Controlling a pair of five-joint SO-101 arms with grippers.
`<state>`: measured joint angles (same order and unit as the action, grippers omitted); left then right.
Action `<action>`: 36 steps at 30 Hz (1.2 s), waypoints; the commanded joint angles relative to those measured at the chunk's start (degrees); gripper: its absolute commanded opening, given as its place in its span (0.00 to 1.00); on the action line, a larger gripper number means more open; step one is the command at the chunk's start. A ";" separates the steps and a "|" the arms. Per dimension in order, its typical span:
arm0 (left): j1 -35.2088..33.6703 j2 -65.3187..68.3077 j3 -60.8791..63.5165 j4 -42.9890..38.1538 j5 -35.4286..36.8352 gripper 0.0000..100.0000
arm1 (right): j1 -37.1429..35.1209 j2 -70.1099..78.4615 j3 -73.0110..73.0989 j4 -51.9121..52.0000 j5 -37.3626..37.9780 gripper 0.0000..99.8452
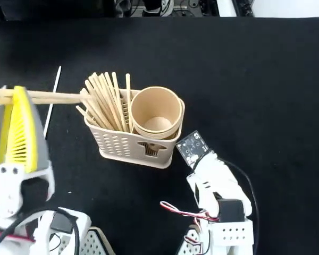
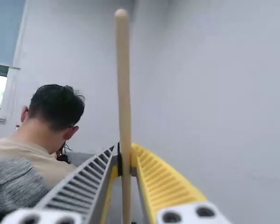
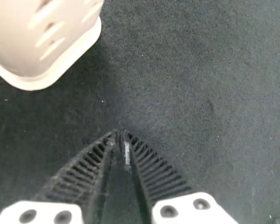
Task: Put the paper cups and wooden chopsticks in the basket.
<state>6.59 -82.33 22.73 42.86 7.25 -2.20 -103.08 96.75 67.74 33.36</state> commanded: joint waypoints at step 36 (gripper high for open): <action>-9.54 7.65 7.34 14.42 4.13 0.25 | 0.53 -3.91 -0.13 0.09 0.35 0.01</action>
<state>4.22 -77.67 42.24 53.32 10.68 -2.20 -103.08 96.75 67.74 33.36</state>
